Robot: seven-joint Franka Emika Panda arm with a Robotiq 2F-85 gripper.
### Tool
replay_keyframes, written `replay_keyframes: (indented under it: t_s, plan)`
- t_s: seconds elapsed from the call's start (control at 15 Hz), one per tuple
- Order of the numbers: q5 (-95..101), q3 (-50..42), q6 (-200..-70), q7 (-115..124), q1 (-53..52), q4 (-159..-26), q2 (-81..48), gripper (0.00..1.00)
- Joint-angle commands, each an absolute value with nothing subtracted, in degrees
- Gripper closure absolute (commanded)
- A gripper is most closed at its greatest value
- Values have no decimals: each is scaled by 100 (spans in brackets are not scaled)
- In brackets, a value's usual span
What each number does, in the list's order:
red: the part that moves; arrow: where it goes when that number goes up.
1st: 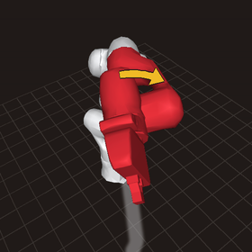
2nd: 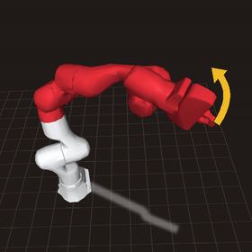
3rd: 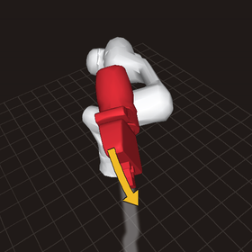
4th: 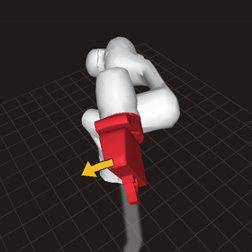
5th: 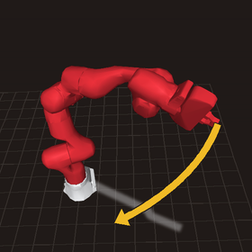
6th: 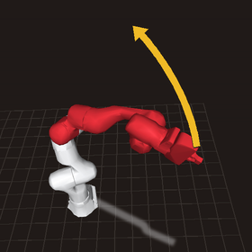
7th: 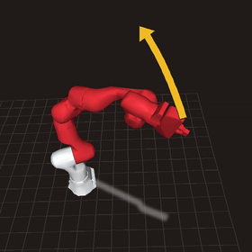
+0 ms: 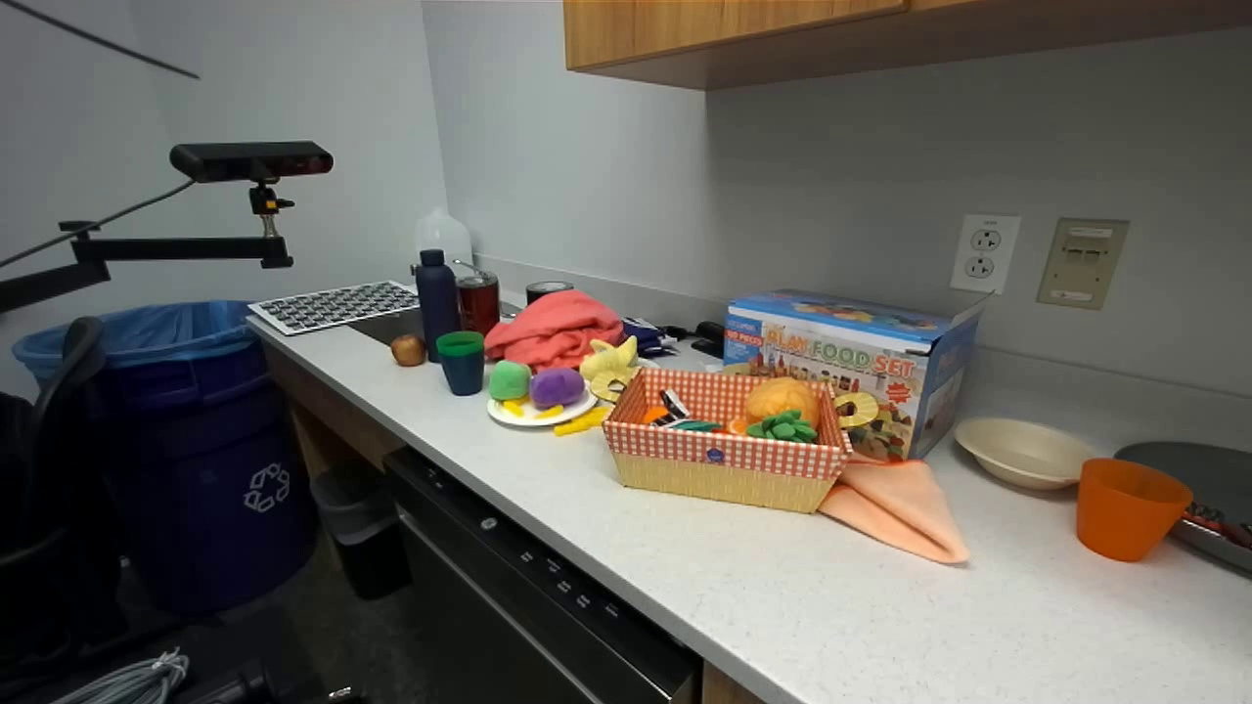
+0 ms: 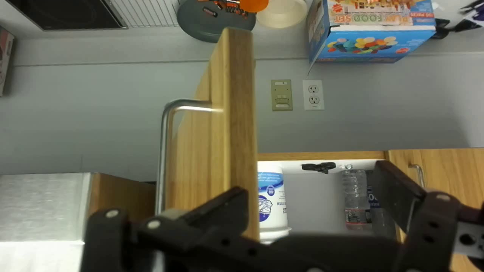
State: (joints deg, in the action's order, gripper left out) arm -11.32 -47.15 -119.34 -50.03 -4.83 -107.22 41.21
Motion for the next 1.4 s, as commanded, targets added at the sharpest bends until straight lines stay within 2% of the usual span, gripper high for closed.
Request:
replay_keyframes:
  t_s: [0.0, 0.4, 0.47, 0.67, 1.33]
  plan:
    - [-884, -4778, -11871, -5282, -498, -10507, 3756, 0]
    - [-573, -4726, -11253, -5123, -307, -10276, 3481, 0]
    - [-393, -4302, -10861, -5024, 129, -10211, 3915, 0]
    - [-130, -4078, -10622, -5117, 471, -10039, 4003, 0]
    - [-57, -3836, -11200, -4786, 1129, -10664, 5261, 0]
